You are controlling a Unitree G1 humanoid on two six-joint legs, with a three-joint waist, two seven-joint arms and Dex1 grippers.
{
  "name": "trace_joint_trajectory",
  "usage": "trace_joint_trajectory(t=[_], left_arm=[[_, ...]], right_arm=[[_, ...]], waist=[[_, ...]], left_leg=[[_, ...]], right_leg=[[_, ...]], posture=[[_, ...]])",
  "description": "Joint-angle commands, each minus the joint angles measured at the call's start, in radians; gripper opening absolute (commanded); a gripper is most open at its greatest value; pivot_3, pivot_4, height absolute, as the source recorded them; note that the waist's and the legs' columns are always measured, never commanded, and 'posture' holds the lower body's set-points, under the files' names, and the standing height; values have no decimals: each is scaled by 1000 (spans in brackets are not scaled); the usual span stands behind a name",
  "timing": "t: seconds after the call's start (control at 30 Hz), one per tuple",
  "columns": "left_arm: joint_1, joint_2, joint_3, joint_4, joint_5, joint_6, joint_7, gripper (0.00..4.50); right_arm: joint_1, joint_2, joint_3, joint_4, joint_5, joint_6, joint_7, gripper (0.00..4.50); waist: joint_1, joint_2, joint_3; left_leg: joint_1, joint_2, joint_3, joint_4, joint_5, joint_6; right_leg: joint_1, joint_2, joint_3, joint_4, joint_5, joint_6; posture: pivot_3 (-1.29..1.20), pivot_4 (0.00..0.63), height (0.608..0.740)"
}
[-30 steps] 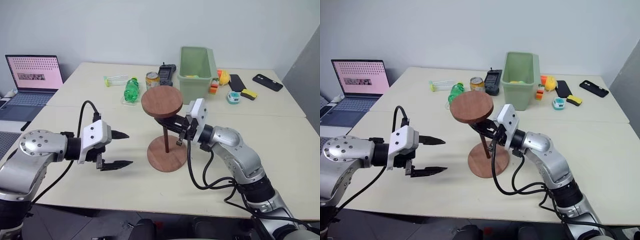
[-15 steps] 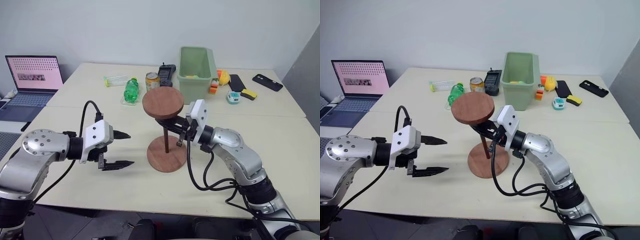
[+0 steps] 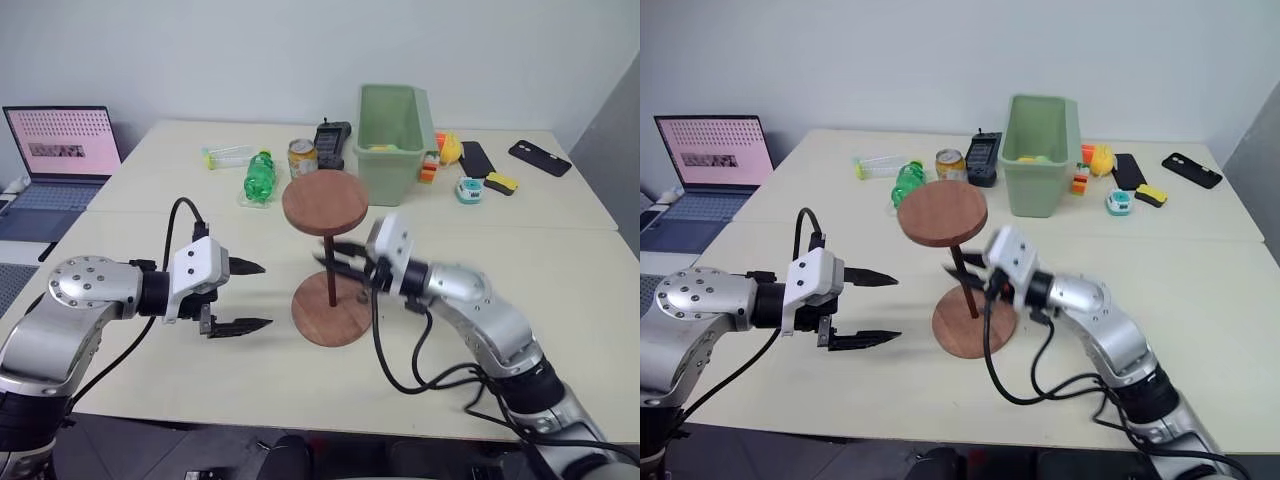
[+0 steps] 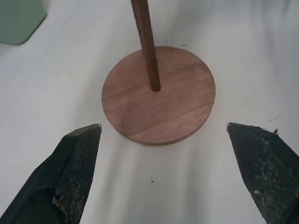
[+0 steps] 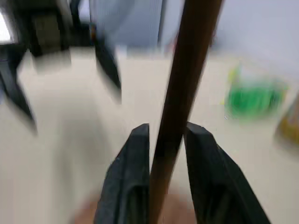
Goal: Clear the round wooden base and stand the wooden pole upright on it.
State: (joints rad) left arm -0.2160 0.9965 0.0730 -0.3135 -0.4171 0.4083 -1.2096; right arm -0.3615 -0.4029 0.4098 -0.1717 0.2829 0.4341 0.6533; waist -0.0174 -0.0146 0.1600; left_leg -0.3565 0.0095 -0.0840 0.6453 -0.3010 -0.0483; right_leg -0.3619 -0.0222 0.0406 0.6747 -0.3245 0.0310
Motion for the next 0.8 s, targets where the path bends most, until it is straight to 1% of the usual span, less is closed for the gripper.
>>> trace_joint_trajectory(t=[0.03, 0.07, 0.1, 0.13, 0.2, 0.33, 0.53, 0.7, 0.8], left_arm=[[-17, -5, 7, -25, -10, -9, 5, 4500], [-16, -5, 8, -27, -11, -8, 5, 4500], [-17, -6, 9, -28, -12, -8, 4, 4500], [-18, -7, 10, -29, -12, -7, 5, 4500], [-22, -10, 11, -29, -13, -5, 7, 4500], [-21, -10, 16, -32, -18, -3, 8, 4500], [-17, -18, 24, -35, -26, -5, 16, 4500], [-16, -34, 35, -21, -15, -3, 59, 4500], [-7, -33, 31, -16, 19, -15, 92, 4500]], right_arm=[[-35, 20, -19, -53, -7, -7, 21, 2099], [-35, 21, -20, -53, -9, -6, 24, 2286], [-35, 22, -21, -54, -12, -6, 27, 2480], [-35, 23, -22, -55, -14, -6, 29, 2670], [-35, 23, -27, -58, -15, -5, 35, 2670], [-34, 17, -41, -69, -10, 4, 53, 2670], [-33, -28, -61, -119, -4, 9, 106, 2670], [-18, -139, -119, -207, 23, 16, 186, 2670], [14, -228, -191, -270, 72, 29, 245, 2670]], waist=[[-14, 0, 5], [-24, 0, 5], [-32, 0, 5], [-36, 0, 5], [-36, 0, 6], [-35, 0, 8], [-33, 0, 8], [-30, 0, 8], [-24, 0, 8]], left_leg=[[-16, -1, 3, 3, 2, -2], [-24, 0, 3, 5, 4, -5], [-28, 2, 3, 7, 6, -9], [-29, 3, 3, 5, 6, -9], [-29, 4, 3, 1, 6, -9], [-30, 3, 2, 1, 5, -8], [-29, 2, 3, 2, 4, -5], [-29, 2, 3, 2, 4, -5], [-29, 2, 3, 3, 4, -5]], right_leg=[[-19, 0, 1, 7, 1, 0], [-27, 0, 1, 8, 2, 0], [-32, 2, 1, 8, 2, 0], [-32, 2, 0, 7, 2, 0], [-33, 2, 0, 5, 2, 0], [-33, 2, 1, 5, 1, 0], [-33, 2, 0, 6, 2, 0], [-33, 2, 0, 6, 2, 0], [-32, 2, 0, 6, 2, 0]], posture=[[0, 150, 740], [0, 150, 740], [0, 150, 740], [0, 150, 740], [0, 150, 740], [0, 150, 740], [0, 150, 740], [0, 150, 740], [0, 150, 740]])
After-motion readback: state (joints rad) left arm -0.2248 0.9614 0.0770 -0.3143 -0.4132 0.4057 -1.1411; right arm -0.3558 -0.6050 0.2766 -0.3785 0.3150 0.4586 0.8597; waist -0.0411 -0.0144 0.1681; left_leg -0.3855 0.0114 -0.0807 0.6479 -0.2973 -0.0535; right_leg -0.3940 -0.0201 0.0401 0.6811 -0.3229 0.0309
